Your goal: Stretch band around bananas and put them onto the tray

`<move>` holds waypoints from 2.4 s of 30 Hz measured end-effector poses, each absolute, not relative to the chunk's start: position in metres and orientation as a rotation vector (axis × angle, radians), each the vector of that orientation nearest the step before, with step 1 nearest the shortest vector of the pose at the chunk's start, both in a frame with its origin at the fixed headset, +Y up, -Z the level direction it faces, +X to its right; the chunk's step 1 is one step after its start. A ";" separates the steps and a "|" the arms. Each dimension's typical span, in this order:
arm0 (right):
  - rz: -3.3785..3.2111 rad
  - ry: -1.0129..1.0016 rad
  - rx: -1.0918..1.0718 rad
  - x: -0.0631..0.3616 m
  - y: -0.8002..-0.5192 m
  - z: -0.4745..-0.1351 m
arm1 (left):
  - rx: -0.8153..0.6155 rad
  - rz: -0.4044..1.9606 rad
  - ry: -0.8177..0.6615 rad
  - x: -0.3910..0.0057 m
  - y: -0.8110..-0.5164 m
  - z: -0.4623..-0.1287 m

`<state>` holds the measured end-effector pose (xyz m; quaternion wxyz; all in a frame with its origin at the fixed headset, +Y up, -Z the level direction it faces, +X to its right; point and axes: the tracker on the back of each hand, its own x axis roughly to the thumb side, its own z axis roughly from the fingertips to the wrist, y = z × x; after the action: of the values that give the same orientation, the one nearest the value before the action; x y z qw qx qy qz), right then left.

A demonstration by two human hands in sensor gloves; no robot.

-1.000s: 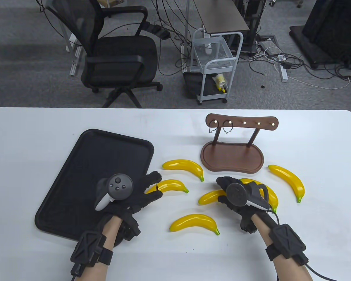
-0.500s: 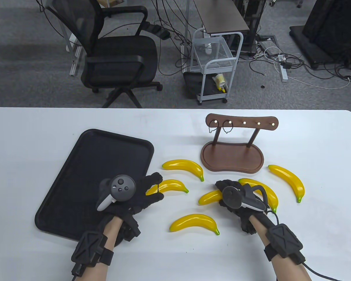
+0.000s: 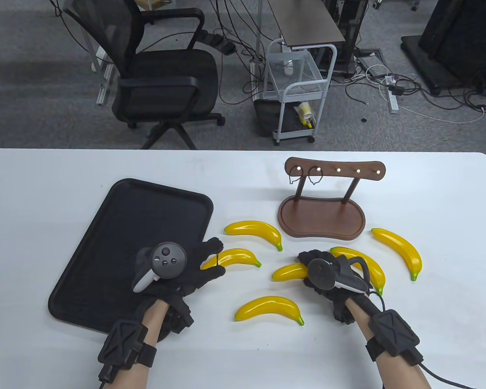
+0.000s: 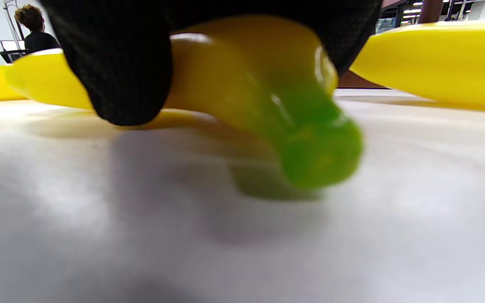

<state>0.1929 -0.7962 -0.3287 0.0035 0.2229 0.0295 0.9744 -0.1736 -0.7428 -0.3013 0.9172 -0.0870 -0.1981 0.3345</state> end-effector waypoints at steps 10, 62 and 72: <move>3.016 0.048 0.715 0.190 -0.782 -0.325 | -0.181 0.679 -0.401 -0.175 -0.743 -0.301; 2.694 0.159 0.992 0.130 -0.784 -0.270 | -0.188 0.672 -0.397 -0.174 -0.745 -0.302; 2.714 0.219 0.978 0.129 -0.796 -0.271 | -0.188 0.669 -0.399 -0.174 -0.745 -0.302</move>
<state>0.1289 -0.7962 -0.2711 0.1238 0.3356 0.0752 0.9308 -0.1738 -0.7455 -0.3021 0.9209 -0.0917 -0.1941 0.3255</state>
